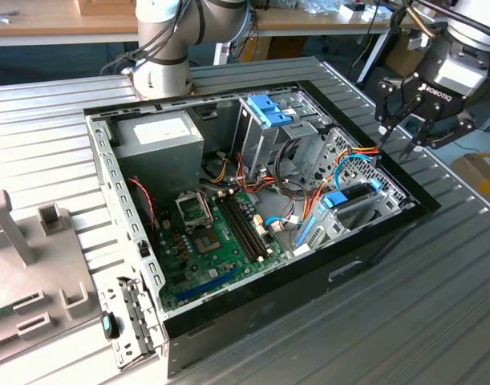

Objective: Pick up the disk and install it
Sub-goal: 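Insert the first disk wire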

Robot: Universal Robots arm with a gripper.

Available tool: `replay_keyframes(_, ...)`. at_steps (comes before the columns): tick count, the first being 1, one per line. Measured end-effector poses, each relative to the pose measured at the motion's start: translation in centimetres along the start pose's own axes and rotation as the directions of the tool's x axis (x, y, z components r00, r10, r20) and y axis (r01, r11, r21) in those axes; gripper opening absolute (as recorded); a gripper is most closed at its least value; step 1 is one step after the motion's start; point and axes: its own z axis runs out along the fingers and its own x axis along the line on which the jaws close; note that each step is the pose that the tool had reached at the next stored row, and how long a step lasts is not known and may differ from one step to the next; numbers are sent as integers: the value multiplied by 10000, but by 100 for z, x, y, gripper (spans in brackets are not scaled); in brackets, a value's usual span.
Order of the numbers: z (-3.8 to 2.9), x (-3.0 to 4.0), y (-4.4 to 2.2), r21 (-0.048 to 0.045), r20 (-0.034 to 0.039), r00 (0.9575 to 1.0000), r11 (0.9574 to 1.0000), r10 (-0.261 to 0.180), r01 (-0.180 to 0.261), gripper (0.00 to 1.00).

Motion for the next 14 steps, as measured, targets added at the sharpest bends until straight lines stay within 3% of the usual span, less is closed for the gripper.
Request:
replay_keyframes(2,26,-18,-4,1,-1,9997,9997,-234,234,44)
replay_keyframes(3,45,-39,-16,1,-4,9981,9981,-616,616,44)
replay_keyframes(5,85,-76,-38,-2,-12,9955,9955,-953,953,44)
replay_keyframes(7,110,-71,-78,-7,-19,9953,9953,-967,967,44)
replay_keyframes(14,158,-50,-122,-7,-18,9953,9953,-967,967,44)
